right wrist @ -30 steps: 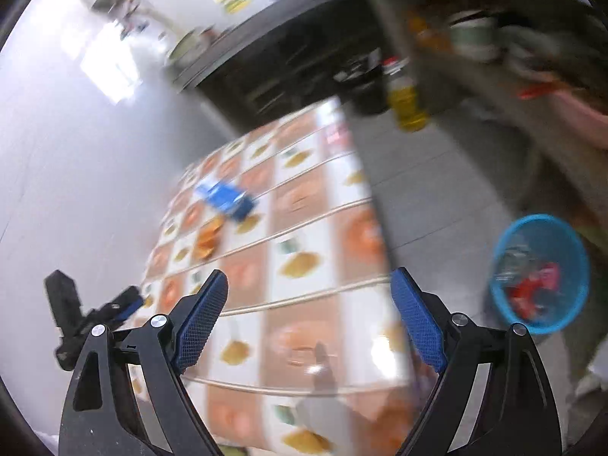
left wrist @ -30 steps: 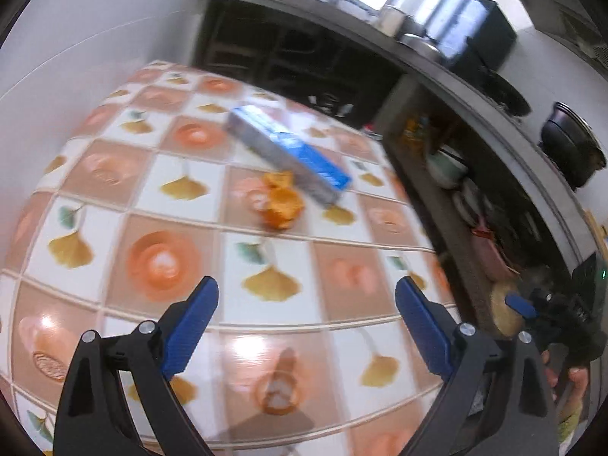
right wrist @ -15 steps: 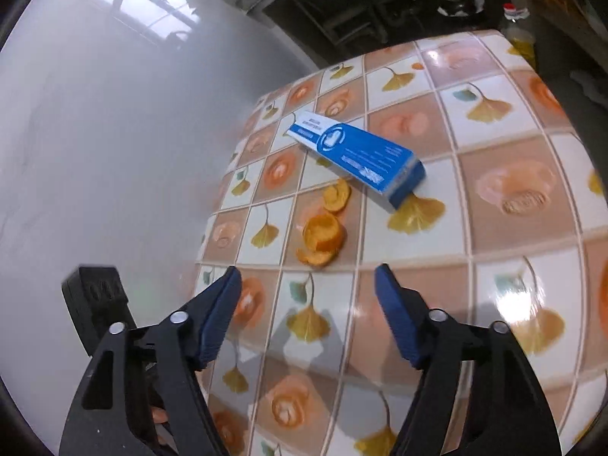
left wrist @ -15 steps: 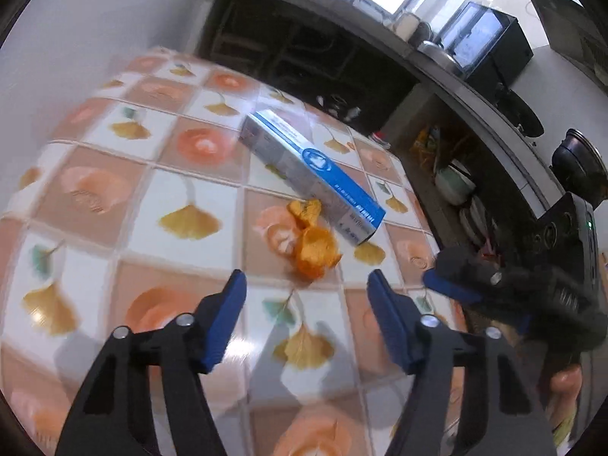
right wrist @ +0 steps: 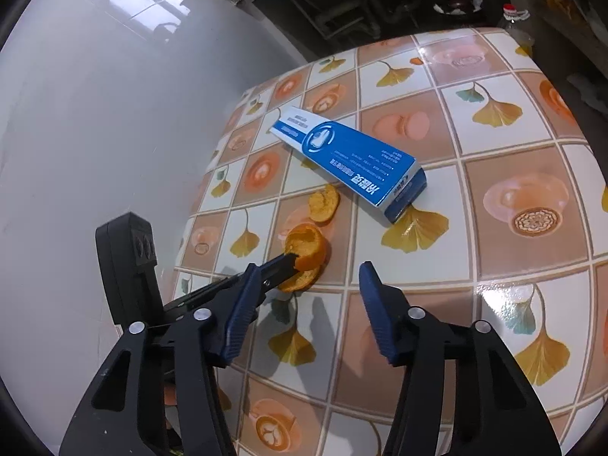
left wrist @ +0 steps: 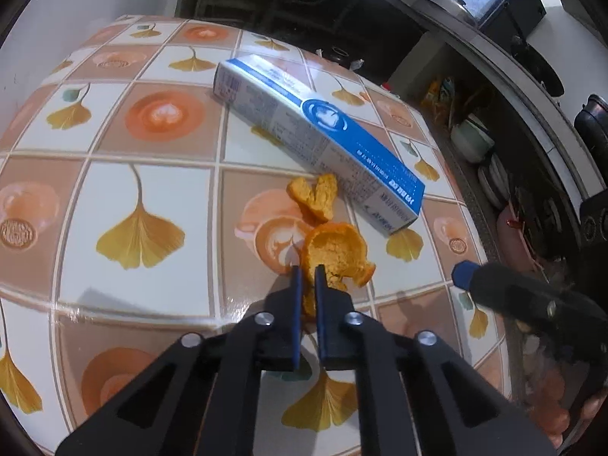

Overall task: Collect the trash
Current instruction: 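Grasp the orange peel with the left gripper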

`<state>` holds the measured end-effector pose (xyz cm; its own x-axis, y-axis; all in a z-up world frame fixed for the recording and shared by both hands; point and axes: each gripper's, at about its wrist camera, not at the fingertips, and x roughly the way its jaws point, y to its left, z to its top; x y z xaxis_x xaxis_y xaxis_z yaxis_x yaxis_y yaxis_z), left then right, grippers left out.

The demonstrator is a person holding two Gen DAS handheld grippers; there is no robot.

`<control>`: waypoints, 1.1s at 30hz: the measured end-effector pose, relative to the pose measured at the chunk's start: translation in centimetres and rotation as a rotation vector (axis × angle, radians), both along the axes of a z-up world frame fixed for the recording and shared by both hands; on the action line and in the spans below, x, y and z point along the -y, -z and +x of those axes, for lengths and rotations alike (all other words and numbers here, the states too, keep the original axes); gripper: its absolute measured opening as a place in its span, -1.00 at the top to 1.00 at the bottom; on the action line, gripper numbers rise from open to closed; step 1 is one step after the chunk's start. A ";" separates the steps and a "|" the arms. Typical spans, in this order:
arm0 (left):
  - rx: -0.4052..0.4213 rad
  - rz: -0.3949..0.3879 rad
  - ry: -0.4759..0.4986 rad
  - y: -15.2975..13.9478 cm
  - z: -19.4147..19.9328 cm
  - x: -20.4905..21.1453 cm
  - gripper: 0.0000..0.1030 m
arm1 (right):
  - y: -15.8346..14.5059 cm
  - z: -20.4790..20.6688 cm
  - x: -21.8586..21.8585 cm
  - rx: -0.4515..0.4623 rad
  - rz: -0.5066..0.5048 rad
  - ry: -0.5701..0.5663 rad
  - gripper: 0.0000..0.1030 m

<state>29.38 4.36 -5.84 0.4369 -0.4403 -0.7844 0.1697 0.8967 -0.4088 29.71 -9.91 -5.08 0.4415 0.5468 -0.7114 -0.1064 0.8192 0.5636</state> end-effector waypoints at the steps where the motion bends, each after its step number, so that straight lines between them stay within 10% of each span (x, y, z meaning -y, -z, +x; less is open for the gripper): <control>1: -0.003 -0.010 -0.003 0.0 -0.3 -0.3 0.94 | -0.1 0.2 -0.1 0.001 0.001 -0.004 0.01; 8: 0.000 -0.035 -0.065 -0.6 -4.7 -3.5 0.95 | -0.1 2.3 -1.9 0.006 -0.028 -0.041 0.01; 33: 0.023 -0.119 -0.127 -1.7 -10.1 -6.8 0.82 | 3.5 4.9 -9.9 0.240 -0.636 -0.239 0.44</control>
<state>19.32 11.11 -4.18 0.5122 -0.4692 -0.7194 0.0683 0.8572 -0.5105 34.57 -0.01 -8.62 0.5458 0.1599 -0.8225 -0.3848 0.9198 -0.0765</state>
